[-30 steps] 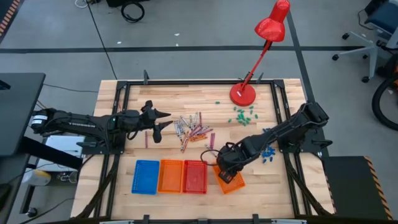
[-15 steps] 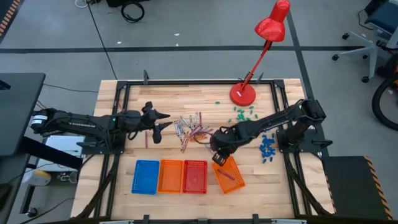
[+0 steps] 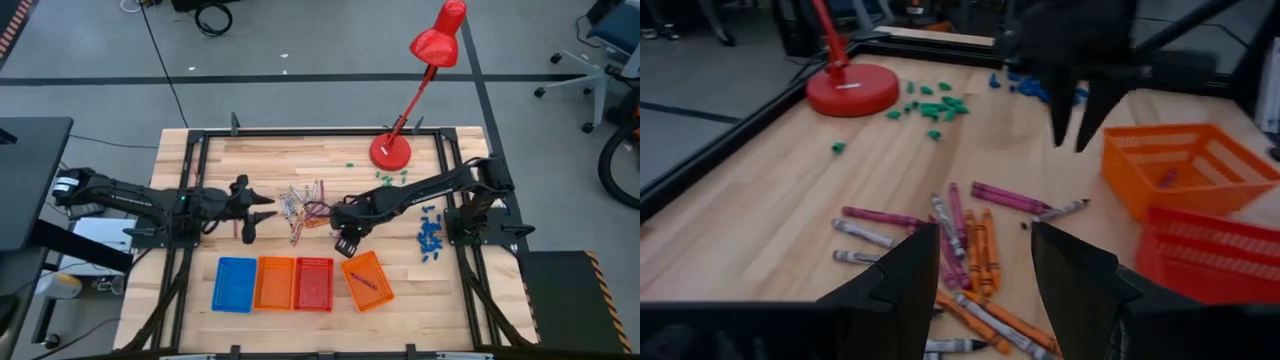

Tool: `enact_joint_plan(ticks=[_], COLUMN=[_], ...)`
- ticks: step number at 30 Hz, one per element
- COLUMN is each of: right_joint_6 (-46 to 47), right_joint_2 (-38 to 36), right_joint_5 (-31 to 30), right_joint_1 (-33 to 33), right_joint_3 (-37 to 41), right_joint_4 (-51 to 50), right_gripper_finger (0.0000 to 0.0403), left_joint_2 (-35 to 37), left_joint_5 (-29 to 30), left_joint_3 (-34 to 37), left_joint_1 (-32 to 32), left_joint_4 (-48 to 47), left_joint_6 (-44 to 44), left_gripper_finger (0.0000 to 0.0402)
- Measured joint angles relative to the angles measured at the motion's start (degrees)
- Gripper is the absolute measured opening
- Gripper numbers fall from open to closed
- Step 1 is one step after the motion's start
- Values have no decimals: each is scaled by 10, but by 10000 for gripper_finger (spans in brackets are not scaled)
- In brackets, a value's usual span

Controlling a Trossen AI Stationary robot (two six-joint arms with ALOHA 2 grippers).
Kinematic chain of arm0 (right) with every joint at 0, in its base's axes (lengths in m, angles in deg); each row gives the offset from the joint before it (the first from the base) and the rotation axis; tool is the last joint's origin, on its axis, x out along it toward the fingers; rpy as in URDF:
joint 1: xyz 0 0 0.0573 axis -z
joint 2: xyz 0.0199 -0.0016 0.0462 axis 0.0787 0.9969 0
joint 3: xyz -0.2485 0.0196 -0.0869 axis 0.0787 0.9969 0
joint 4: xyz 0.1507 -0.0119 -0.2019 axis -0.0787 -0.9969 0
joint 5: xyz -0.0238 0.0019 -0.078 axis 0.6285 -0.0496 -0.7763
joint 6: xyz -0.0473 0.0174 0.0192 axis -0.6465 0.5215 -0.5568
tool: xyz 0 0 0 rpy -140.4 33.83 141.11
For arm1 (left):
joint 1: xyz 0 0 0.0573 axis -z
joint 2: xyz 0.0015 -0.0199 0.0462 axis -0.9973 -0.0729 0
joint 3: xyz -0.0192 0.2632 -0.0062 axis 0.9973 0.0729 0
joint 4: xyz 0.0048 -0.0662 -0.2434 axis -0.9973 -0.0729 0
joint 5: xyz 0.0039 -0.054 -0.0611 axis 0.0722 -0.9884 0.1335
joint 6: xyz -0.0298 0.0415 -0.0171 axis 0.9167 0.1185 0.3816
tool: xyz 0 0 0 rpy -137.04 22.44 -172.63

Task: Sort crayons
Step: Put the red crayon into the right orange bin

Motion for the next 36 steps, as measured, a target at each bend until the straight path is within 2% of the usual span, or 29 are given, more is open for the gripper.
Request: enact_joint_plan(ticks=[5,10,19,23,36], right_joint_6=[-13,25,49,48,52], right_joint_2=[48,90,124,123,158], right_joint_5=[-21,-47,-65,-83,-89], right_joint_1=[10,37,63,64,63], right_joint_3=[-45,-76,-78,-77,-79], right_joint_4=[-17,-73,-76,-68,-52], right_gripper_finger=[103,103,103,103,103], left_joint_2=[0,0,0,0,0], left_joint_5=[0,0,0,0,0], left_joint_3=[0,0,0,0,0], left_joint_1=[13,20,21,21,21], left_joint_4=[-8,-21,-41,-42,-46], left_joint_6=[1,13,23,24,27], left_gripper_finger=[173,173,173,173,173])
